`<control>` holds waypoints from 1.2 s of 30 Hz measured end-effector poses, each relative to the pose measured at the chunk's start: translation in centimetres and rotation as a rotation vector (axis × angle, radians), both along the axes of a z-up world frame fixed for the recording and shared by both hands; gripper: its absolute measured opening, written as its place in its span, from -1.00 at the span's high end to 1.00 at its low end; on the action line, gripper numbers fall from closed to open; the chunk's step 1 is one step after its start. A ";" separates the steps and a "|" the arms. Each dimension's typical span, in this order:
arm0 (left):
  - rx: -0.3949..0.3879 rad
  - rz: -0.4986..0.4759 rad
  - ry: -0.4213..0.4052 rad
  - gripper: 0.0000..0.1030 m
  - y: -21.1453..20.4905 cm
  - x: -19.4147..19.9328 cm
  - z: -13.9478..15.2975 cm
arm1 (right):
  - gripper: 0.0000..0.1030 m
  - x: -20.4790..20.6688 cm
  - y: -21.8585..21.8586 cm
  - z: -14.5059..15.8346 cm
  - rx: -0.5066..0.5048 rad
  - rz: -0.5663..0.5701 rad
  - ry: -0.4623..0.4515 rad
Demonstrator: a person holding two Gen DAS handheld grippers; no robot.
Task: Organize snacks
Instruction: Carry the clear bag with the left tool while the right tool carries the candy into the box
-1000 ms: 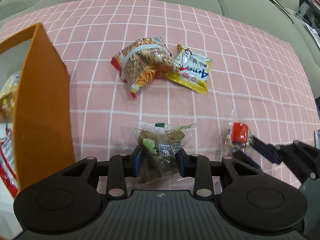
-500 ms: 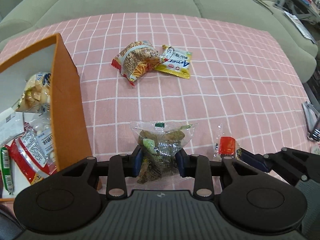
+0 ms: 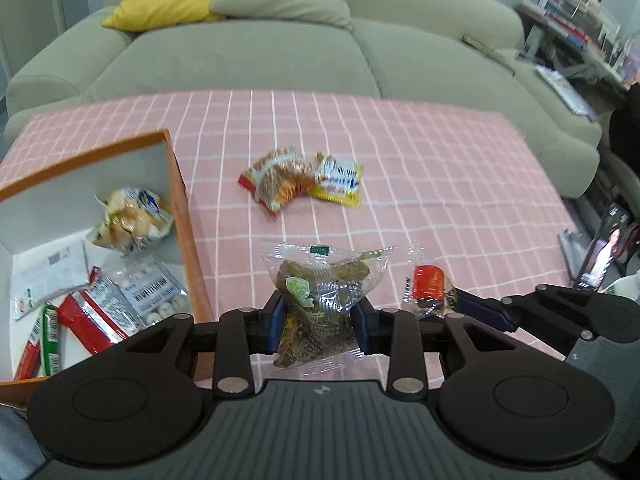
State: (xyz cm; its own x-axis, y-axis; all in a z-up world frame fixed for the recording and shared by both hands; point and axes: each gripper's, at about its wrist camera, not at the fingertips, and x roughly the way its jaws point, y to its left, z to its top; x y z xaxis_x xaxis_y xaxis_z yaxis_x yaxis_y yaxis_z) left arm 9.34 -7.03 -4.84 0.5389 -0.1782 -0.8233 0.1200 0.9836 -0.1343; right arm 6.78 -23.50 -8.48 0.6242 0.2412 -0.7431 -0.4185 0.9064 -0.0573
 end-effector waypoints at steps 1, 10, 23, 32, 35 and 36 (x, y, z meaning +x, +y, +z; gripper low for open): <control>-0.007 0.003 -0.011 0.26 0.4 -0.2 0.5 | 0.62 0.0 0.2 0.5 0.008 0.005 -0.006; -0.005 0.044 -0.096 0.26 4.1 -1.3 4.1 | 0.62 -0.2 2.8 5.1 0.054 0.069 -0.086; 0.126 0.131 -0.163 0.26 11.3 -0.7 7.6 | 0.62 1.6 11.8 8.1 0.052 0.274 -0.167; 0.208 0.196 -0.093 0.26 16.6 0.8 6.3 | 0.62 4.2 17.9 7.0 -0.014 0.389 -0.158; 0.215 0.205 -0.054 0.26 18.1 1.2 5.2 | 0.62 5.2 19.8 6.0 -0.048 0.426 -0.145; 0.220 0.209 -0.036 0.26 18.4 1.4 4.7 | 0.62 5.6 20.3 5.6 -0.062 0.440 -0.139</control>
